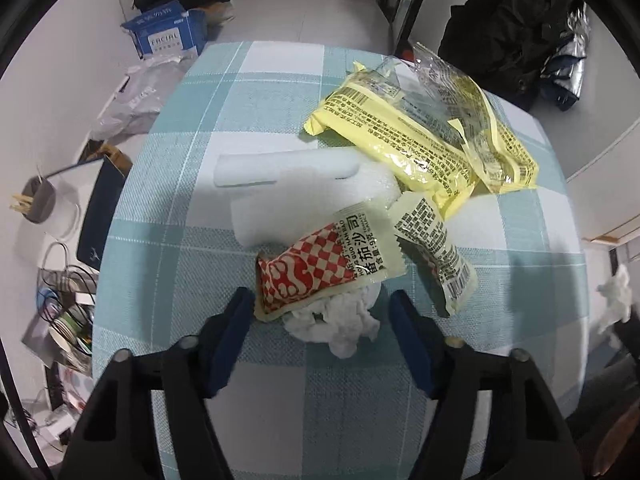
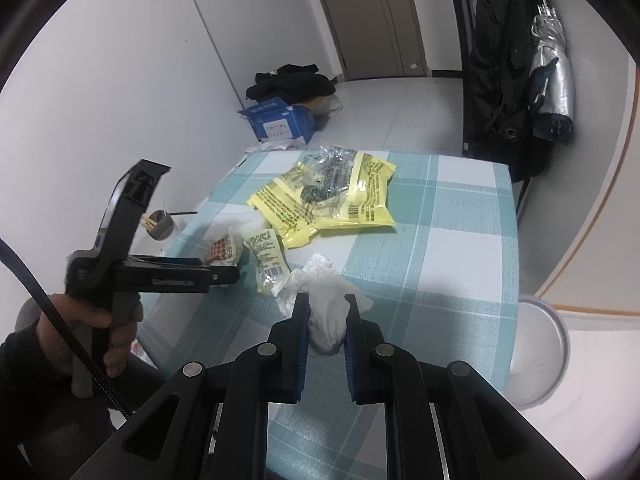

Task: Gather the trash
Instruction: 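Grasp the crumpled tissue by the red-checkered wrapper with the left gripper while the right holds its tissue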

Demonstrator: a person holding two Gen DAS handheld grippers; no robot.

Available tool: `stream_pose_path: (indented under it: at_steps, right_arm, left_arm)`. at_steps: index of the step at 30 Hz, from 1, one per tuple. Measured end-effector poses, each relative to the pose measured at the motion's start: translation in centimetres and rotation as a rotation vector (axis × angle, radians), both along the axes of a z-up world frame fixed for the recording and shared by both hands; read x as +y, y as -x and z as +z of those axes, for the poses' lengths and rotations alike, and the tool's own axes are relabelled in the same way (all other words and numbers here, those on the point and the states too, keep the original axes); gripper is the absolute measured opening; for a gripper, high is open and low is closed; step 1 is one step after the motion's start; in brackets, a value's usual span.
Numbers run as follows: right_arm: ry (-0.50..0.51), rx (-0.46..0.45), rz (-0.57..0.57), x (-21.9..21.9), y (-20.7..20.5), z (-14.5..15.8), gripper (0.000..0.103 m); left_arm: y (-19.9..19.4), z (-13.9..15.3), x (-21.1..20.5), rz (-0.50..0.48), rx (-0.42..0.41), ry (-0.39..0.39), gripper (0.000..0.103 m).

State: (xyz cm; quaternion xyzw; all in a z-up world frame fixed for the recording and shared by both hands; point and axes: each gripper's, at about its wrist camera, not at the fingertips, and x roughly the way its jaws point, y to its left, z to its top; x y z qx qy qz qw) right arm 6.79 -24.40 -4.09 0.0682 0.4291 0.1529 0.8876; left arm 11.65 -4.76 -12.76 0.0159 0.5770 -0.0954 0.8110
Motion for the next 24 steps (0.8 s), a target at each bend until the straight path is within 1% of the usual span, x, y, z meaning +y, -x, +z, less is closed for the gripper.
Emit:
stream_pose_path:
  at_steps: [1, 2, 3, 4, 5, 7, 10, 13, 17, 24]
  right_arm:
    - [-0.002, -0.002, -0.002, -0.1, 0.0, 0.1, 0.014]
    - [-0.003, -0.003, -0.003, -0.2, 0.0, 0.1, 0.014]
    - [-0.006, -0.002, -0.005, -0.3, 0.1, 0.1, 0.014]
    - [-0.009, -0.002, -0.007, -0.4, 0.1, 0.1, 0.014]
    - [-0.009, -0.003, -0.009, -0.5, 0.2, 0.2, 0.014]
    - [-0.011, -0.005, -0.011, -0.6, 0.3, 0.3, 0.014]
    - [-0.011, -0.009, -0.014, -0.6, 0.4, 0.4, 0.015]
    - [-0.014, -0.014, -0.017, -0.5, 0.5, 0.7, 0.015]
    - [-0.016, -0.020, -0.021, -0.6, 0.6, 0.9, 0.015]
    - [-0.026, -0.013, -0.039, -0.7, 0.8, 0.9, 0.015]
  left_arm:
    - [0.1, 0.0, -0.2, -0.004, -0.005, -0.015, 0.049]
    - [0.2, 0.1, -0.3, -0.007, -0.007, -0.021, 0.045]
    - [0.2, 0.1, -0.3, -0.009, -0.005, -0.029, 0.037]
    - [0.3, 0.1, -0.3, -0.012, -0.003, -0.036, 0.032]
    - [0.4, 0.2, -0.4, -0.017, 0.002, -0.032, 0.030]
    - [0.7, 0.2, -0.2, -0.023, 0.011, -0.020, 0.021]
    - [1.1, 0.2, 0.0, -0.032, 0.021, -0.002, 0.019]
    - [1.4, 0.3, -0.1, -0.043, 0.026, -0.001, 0.018]
    - [2.0, 0.7, 0.1, -0.059, 0.040, 0.036, 0.016]
    - [3.9, 1.8, -0.4, -0.134, 0.044, 0.066, 0.015]
